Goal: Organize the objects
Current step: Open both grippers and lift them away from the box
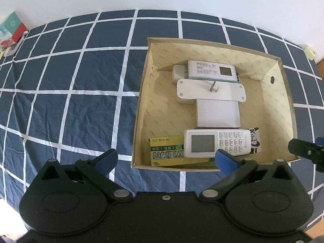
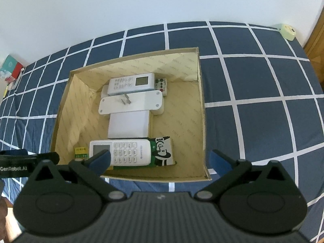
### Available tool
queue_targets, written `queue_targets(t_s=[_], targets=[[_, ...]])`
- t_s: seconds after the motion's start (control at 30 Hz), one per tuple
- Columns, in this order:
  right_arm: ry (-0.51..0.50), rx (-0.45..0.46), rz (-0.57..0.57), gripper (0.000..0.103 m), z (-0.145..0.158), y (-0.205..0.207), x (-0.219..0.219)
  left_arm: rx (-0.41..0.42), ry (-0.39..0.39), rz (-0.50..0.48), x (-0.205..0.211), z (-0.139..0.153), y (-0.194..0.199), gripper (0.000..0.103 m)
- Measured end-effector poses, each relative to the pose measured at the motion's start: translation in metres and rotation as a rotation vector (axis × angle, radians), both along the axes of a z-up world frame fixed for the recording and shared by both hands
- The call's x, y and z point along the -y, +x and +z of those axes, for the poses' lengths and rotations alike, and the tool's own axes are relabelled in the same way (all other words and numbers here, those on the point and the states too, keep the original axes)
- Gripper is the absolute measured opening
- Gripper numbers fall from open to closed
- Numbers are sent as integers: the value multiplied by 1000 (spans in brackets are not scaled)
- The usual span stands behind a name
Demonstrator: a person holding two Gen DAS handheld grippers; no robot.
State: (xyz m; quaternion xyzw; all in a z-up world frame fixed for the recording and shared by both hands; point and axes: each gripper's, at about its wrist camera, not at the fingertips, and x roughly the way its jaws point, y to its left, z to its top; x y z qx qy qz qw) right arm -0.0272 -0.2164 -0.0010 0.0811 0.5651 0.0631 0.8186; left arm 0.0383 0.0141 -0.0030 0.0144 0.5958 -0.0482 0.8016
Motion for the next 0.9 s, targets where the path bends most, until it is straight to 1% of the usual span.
queue_targets(t_s=[0.9], targets=[[-13, -9, 11, 103, -1, 0, -1, 10, 27, -8, 0, 5, -1, 103]])
